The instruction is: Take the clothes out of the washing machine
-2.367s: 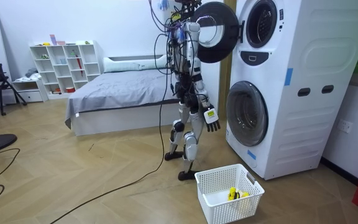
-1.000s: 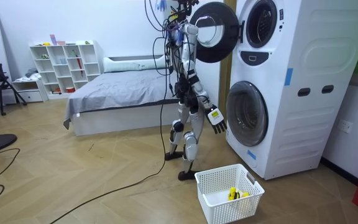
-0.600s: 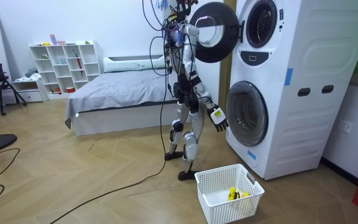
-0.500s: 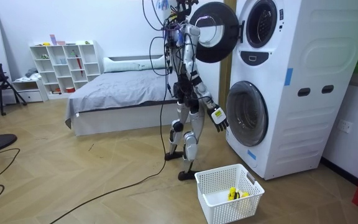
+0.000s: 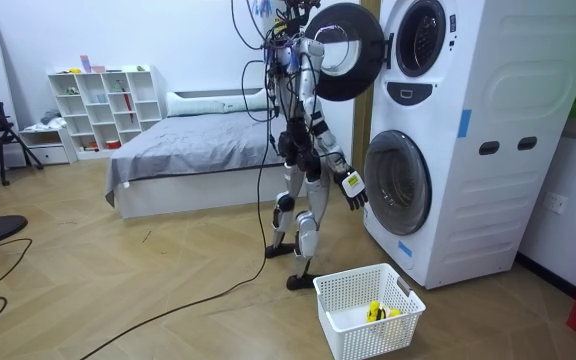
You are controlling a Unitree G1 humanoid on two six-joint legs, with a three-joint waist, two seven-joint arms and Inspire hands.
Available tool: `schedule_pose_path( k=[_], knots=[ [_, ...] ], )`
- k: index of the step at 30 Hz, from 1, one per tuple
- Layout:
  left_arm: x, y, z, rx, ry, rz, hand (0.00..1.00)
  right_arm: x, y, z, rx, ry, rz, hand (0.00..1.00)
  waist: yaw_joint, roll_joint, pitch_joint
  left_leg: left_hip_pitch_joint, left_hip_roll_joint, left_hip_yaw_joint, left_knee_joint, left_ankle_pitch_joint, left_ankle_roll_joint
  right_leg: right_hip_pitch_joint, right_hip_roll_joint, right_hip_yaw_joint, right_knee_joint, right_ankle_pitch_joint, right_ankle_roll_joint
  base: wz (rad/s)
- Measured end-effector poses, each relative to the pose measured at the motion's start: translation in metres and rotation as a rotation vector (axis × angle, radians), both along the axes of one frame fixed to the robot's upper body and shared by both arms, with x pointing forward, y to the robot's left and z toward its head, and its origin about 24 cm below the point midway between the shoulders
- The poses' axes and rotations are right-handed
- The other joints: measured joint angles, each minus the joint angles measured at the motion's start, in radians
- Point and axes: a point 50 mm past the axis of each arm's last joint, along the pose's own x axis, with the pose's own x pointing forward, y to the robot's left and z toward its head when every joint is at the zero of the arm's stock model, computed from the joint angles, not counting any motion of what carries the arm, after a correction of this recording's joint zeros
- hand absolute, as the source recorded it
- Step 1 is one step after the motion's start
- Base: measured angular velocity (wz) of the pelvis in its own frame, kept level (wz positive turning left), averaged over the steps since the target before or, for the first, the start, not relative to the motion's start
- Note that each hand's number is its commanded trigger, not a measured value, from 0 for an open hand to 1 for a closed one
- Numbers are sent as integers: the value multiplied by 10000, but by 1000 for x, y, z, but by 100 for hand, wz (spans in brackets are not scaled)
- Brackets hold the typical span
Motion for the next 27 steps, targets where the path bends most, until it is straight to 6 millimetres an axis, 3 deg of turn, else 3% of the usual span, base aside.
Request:
schedule_pose_path(
  k=[6, 12, 15, 17, 20, 27],
  knots=[
    [-2, -10, -5, -374, -545, -78, 0, 1, 6, -2, 257, 91, 289, 0, 3, 12, 6, -3, -60, -5, -13, 24, 40, 37, -73, -73, 4, 5, 37, 3],
    [-23, -43, -27, -532, -853, -555, 0, 0, 14, -6, 878, 201, 292, 0, -67, -45, 24, -93, -241, -238, 1, 109, 173, 55, -258, -249, -4, -29, 159, 12],
    [-32, -68, -26, 204, -1133, -908, 0, -1, 23, -9, 1355, 148, 203, 0, -65, -258, 56, -214, -310, -345, 40, 157, 227, 37, -333, -361, 5, -44, 182, 19],
    [-34, -85, -22, 545, -1546, -1232, 0, 3, 27, -9, 1589, 122, 461, 0, -14, -499, 34, -251, -364, -436, 28, 236, 253, 36, -382, -408, 21, -33, 195, 16],
    [-35, -100, -21, 1034, -1691, -1572, 0, 11, 32, -10, 1824, -87, 548, 0, 2, -714, 45, -339, -394, -523, 131, 242, 263, 70, -388, -422, -25, 37, 205, 6],
    [-25, -120, -29, 1125, -1541, -2916, 0, 16, 36, -12, 1919, -117, 705, 0, 3, -766, 31, -605, -504, -692, 255, 338, 347, -7, -491, -550, -53, 160, 261, 9]
  ],
)
